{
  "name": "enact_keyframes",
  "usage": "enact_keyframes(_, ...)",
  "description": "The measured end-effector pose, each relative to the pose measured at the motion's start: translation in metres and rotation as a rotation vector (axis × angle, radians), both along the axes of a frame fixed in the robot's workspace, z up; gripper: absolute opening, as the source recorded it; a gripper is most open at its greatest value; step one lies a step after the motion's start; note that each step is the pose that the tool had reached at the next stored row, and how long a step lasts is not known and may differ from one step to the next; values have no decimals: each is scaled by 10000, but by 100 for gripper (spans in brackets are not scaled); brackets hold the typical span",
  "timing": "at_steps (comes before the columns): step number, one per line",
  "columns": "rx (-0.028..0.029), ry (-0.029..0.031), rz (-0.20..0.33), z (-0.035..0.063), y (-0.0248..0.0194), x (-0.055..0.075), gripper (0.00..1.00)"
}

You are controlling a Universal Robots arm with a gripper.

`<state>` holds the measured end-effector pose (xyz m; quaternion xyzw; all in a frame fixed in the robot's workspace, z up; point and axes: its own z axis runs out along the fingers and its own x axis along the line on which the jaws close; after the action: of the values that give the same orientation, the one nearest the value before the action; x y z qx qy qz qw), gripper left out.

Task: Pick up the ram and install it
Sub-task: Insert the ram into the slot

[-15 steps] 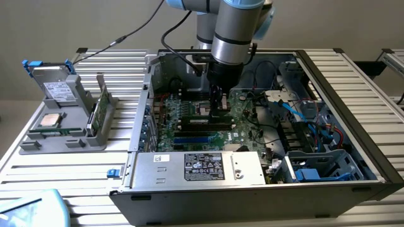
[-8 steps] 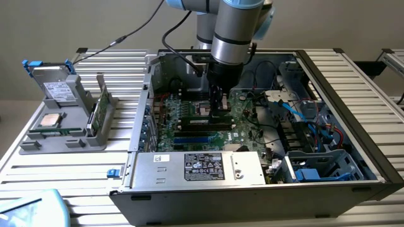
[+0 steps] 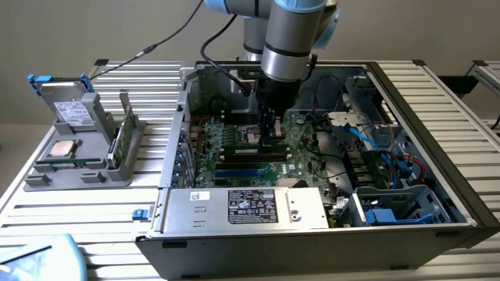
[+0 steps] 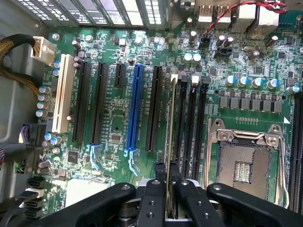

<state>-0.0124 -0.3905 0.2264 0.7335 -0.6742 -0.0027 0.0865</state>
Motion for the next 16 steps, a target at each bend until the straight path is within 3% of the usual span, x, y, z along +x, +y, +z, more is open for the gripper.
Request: enact_keyframes(16,-15,-13,0,-38,0,-3,14)
